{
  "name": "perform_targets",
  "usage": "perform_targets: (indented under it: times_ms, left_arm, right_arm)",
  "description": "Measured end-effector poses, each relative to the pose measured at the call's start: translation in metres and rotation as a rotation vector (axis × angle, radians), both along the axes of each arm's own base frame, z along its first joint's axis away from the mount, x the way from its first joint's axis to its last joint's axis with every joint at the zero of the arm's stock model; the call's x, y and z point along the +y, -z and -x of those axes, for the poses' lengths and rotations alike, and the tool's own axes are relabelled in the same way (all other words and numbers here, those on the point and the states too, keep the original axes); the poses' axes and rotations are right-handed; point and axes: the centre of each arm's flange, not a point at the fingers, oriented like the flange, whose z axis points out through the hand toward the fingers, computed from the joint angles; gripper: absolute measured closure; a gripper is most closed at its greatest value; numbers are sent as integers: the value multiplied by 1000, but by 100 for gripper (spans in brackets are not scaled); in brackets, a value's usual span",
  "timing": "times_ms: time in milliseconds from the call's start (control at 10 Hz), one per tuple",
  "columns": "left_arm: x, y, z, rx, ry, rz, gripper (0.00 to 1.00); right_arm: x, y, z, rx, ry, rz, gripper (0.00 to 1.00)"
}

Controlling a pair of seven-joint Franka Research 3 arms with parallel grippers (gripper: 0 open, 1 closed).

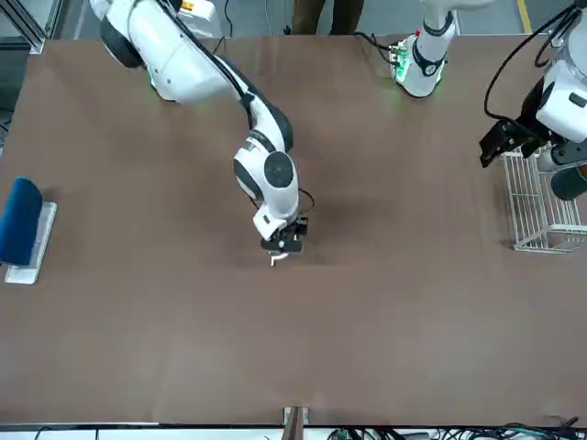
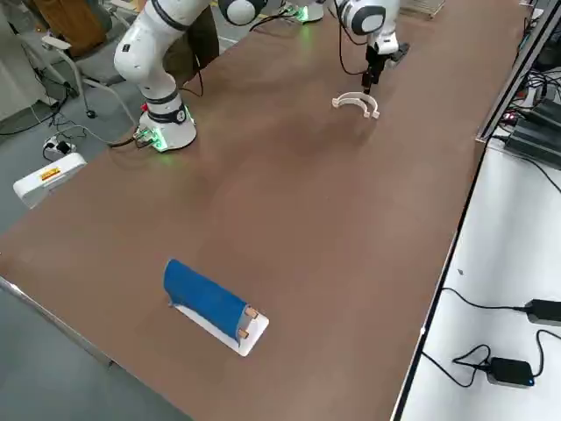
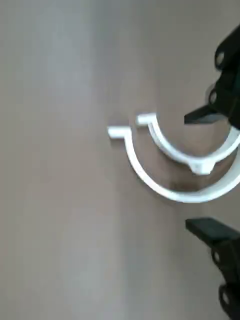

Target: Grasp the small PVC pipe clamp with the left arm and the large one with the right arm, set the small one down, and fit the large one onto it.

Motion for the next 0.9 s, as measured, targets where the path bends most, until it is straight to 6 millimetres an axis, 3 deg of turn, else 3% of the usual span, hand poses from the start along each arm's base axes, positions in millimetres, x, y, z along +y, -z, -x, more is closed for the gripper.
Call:
perform_targets:
  times_ms: [100,300,500,700,900]
  left_arm:
    - [1,-8,2,-10,-2,1,1]
    - [-1,-13,6,-8,43,33,1]
    - [-5,-5,-3,-8,128,69,0]
    - [-3,-1,-6,-6,184,69,0]
    - [-3,0,-7,-4,193,68,0]
  right_arm:
    - [-30,-44,-16,-27,47,-5,0]
    - [-108,-129,-32,-51,200,-76,0]
    - [-184,-197,-31,-80,307,-108,0]
    - [-265,-234,-29,-65,293,-92,0]
    - [-368,-263,-30,-40,191,-53,0]
